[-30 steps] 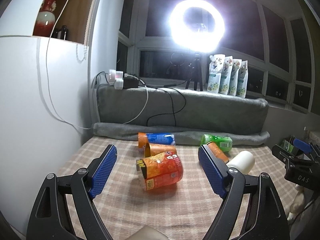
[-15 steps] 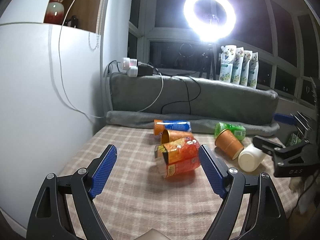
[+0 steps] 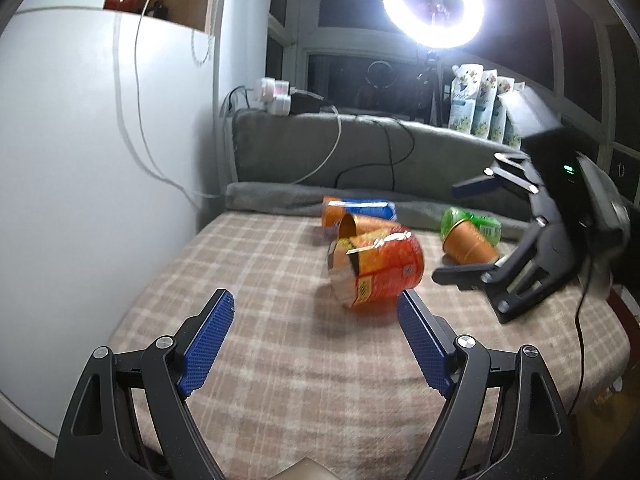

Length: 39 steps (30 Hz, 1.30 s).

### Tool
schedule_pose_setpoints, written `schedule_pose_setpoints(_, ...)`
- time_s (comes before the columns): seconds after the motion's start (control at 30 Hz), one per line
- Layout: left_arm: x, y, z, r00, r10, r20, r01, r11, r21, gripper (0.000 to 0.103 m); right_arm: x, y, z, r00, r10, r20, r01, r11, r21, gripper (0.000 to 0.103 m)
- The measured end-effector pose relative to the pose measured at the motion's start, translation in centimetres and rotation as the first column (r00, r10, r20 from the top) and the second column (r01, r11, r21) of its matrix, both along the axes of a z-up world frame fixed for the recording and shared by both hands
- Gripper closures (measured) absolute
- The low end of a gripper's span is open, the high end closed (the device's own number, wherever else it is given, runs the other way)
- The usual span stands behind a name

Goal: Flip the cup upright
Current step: 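Move the right tool to the orange-red bottle and close around it, then lift the bottle with the right tool and rotate it upright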

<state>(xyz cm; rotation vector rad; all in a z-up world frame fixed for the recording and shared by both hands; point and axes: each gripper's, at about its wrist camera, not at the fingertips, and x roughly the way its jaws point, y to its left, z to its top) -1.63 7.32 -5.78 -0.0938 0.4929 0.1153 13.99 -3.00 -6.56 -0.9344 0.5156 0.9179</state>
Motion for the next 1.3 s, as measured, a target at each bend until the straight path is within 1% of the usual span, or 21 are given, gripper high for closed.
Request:
schedule_pose_setpoints(0.17,0.4,1.2,-1.1,0.999,0.025,-0.037,-0.026,0.999,-0.019,0.019,1.9,2.3,-0.9,0.997,0.072,-0.016,-0.073,0.994,-0.087,0.000)
schedule_pose_setpoints(0.27,0.7,2.0,-1.3,0.998,0.045,-0.045,-0.046,0.999,-0.028,0.019,2.4,3.6,-1.5,0.991,0.131,-0.010,-0.131,0.977,-0.167,0.000)
schedule_pose_setpoints(0.4,0.9,2.8,-1.5,0.997,0.067,-0.048,-0.069,0.997,-0.037,0.019,3.0,5.3,-2.7,0.980,0.196,-0.016,-0.193,0.939,-0.286,0.000)
schedule_pose_setpoints(0.5,1.3,3.5,-1.8,0.995,0.080,-0.058,-0.083,0.995,-0.047,0.019,3.0,6.4,-3.8,0.968,0.248,-0.034,-0.243,0.898,-0.367,0.000)
schedule_pose_setpoints(0.53,1.4,3.6,-1.9,0.995,0.083,-0.062,-0.086,0.995,-0.050,0.019,3.0,6.8,-4.4,0.963,0.266,-0.037,-0.258,0.879,-0.402,0.000)
schedule_pose_setpoints(0.63,1.6,4.1,-2.2,0.993,0.092,-0.072,-0.096,0.994,-0.057,0.019,3.2,7.4,-5.8,0.957,0.289,-0.034,-0.271,0.843,-0.465,0.000)
schedule_pose_setpoints(0.67,1.7,4.2,-2.3,0.993,0.094,-0.074,-0.098,0.993,-0.057,0.019,3.3,7.4,-6.1,0.956,0.292,-0.031,-0.270,0.836,-0.478,0.000)
schedule_pose_setpoints(0.77,1.8,4.6,-2.4,0.992,0.103,-0.077,-0.108,0.992,-0.059,0.019,3.8,7.7,-6.8,0.955,0.295,-0.030,-0.269,0.820,-0.506,0.000)
schedule_pose_setpoints(0.87,2.0,5.0,-2.6,0.990,0.110,-0.083,-0.116,0.991,-0.066,0.019,4.1,7.8,-7.1,0.955,0.296,-0.033,-0.271,0.815,-0.513,0.000)
schedule_pose_setpoints(0.9,2.0,5.0,-2.6,0.990,0.112,-0.085,-0.118,0.991,-0.067,0.019,4.1,7.8,-7.3,0.955,0.295,-0.037,-0.271,0.813,-0.515,0.002)
schedule_pose_setpoints(0.97,2.0,5.0,-2.6,0.990,0.115,-0.088,-0.121,0.990,-0.067,0.019,4.3,7.9,-7.8,0.955,0.292,-0.049,-0.274,0.809,-0.521,0.010)
schedule_pose_setpoints(1.0,2.0,5.0,-2.7,0.989,0.116,-0.088,-0.122,0.990,-0.067,0.019,4.4,7.9,-8.1,0.956,0.289,-0.054,-0.273,0.806,-0.525,0.013)
schedule_pose_setpoints(1.03,2.0,5.1,-2.7,0.989,0.117,-0.089,-0.123,0.990,-0.067,0.019,4.4,7.9,-8.3,0.956,0.288,-0.048,-0.269,0.806,-0.528,0.013)
schedule_pose_setpoints(1.23,1.7,5.1,-2.4,0.989,0.124,-0.084,-0.129,0.990,-0.064,0.019,4.5,7.3,-7.6,0.968,0.246,-0.058,-0.241,0.834,-0.497,0.014)
schedule_pose_setpoints(1.3,1.6,5.2,-2.4,0.989,0.125,-0.080,-0.130,0.989,-0.064,0.019,4.5,7.1,-7.2,0.973,0.222,-0.059,-0.222,0.848,-0.480,0.014)
